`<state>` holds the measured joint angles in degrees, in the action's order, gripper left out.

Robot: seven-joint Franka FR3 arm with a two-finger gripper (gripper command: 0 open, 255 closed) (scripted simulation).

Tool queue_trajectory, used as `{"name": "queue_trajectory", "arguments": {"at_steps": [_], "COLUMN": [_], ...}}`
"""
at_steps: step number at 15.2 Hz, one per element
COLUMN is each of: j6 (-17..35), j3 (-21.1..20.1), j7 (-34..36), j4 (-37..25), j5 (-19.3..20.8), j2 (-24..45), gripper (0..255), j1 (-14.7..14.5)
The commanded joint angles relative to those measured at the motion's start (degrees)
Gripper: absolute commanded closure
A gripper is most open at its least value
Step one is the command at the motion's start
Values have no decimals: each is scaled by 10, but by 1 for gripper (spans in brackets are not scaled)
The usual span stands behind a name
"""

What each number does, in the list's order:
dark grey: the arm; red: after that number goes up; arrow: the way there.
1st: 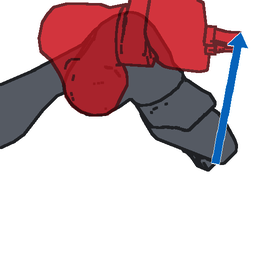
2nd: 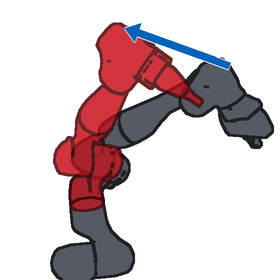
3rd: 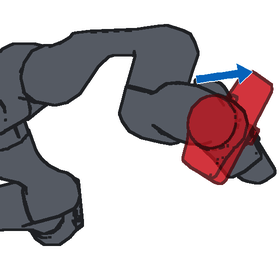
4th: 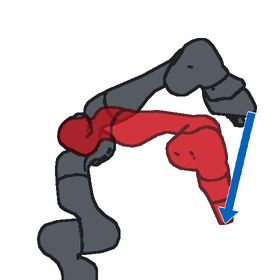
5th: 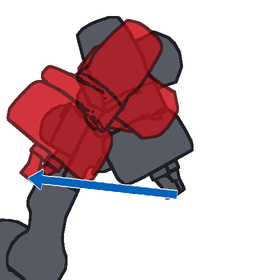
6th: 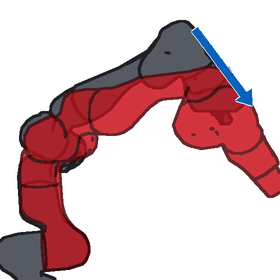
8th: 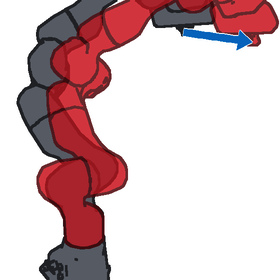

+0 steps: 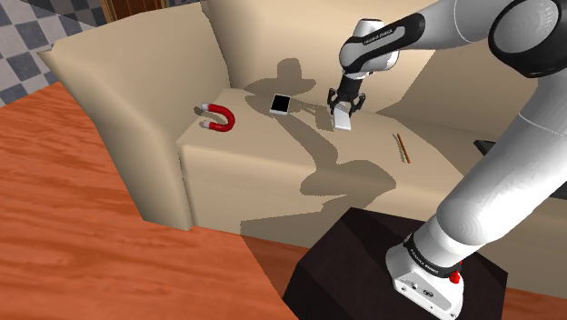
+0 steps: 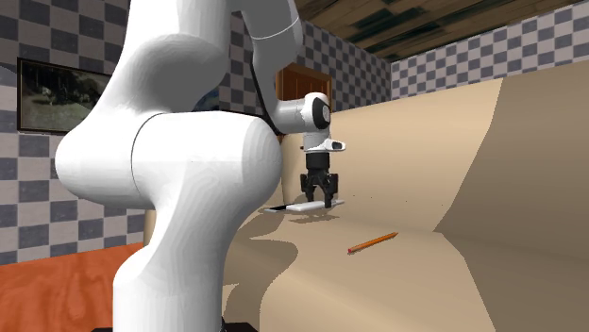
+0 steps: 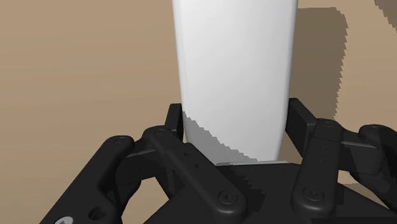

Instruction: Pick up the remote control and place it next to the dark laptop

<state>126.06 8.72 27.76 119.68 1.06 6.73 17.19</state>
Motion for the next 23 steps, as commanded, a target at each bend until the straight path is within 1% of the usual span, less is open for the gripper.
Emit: {"name": "queue_trajectory", "arguments": {"at_steps": [1,13,18,23], "j6": [-16,-101,-87,-80], "j3": [0,0,26,57], "j7": [1,3,-43,-91], "j4": [-8,-59,20,83], "j5": [1,6,20,40], "j2": [-8,-42,-110,-170], "gripper": [255,255,255,255], "j1": [-1,-2,24,53]}}
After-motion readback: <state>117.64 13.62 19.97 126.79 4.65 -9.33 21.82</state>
